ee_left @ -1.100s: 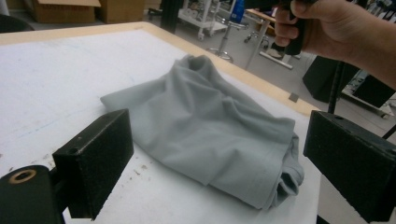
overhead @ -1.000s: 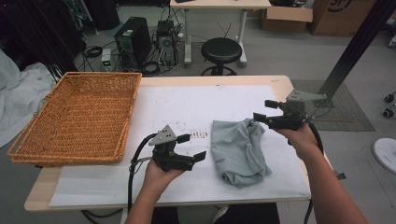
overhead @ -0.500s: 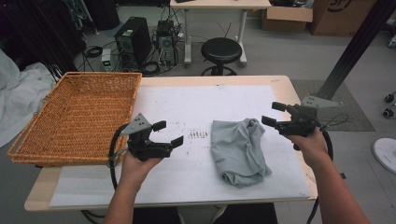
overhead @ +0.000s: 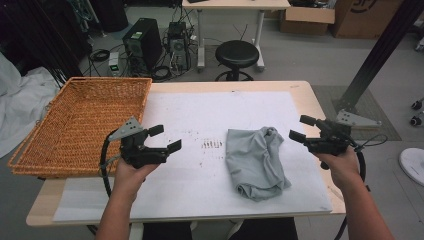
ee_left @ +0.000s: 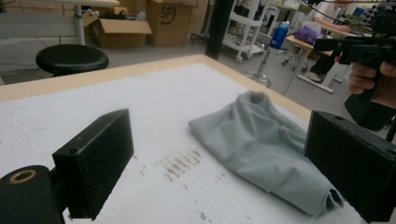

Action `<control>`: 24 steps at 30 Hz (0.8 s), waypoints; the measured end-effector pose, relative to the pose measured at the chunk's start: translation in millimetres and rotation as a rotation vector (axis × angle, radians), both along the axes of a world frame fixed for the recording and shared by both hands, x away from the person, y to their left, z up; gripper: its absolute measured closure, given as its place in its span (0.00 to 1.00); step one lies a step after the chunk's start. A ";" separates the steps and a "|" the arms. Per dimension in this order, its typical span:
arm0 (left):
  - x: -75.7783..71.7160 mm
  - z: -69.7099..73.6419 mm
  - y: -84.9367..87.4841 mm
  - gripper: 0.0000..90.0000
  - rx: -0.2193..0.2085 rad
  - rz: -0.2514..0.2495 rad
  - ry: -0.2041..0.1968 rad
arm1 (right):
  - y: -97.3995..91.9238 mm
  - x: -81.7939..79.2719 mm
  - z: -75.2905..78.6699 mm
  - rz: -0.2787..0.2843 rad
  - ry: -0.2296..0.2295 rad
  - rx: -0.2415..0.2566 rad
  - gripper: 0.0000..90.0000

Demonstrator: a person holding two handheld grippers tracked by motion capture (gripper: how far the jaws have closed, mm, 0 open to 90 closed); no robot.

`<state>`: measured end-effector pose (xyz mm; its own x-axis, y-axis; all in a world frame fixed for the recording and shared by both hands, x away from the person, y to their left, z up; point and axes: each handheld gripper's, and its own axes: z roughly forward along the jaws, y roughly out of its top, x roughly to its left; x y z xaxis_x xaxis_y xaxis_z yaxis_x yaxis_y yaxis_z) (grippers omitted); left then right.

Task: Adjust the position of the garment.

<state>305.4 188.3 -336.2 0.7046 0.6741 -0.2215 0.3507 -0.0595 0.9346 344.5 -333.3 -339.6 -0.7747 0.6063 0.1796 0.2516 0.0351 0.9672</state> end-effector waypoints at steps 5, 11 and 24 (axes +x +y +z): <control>-4.3 -1.2 -7.6 0.10 -0.016 -0.012 0.002 | 3.4 -0.8 0.6 0.000 0.002 -0.013 0.15; -10.7 -19.1 -39.5 0.10 -0.003 -0.083 0.042 | 8.3 6.5 -0.6 -0.035 0.032 -0.048 0.16; -21.4 -68.9 -116.2 0.10 0.113 -0.196 0.115 | 32.1 42.4 -24.5 -0.038 0.114 -0.130 0.16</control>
<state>284.0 72.1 -405.1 0.7988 0.5521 -0.2390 0.4259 -0.2382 0.8729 386.9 -301.3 -364.2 -0.7297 0.6588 0.1832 0.3632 0.1464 0.9201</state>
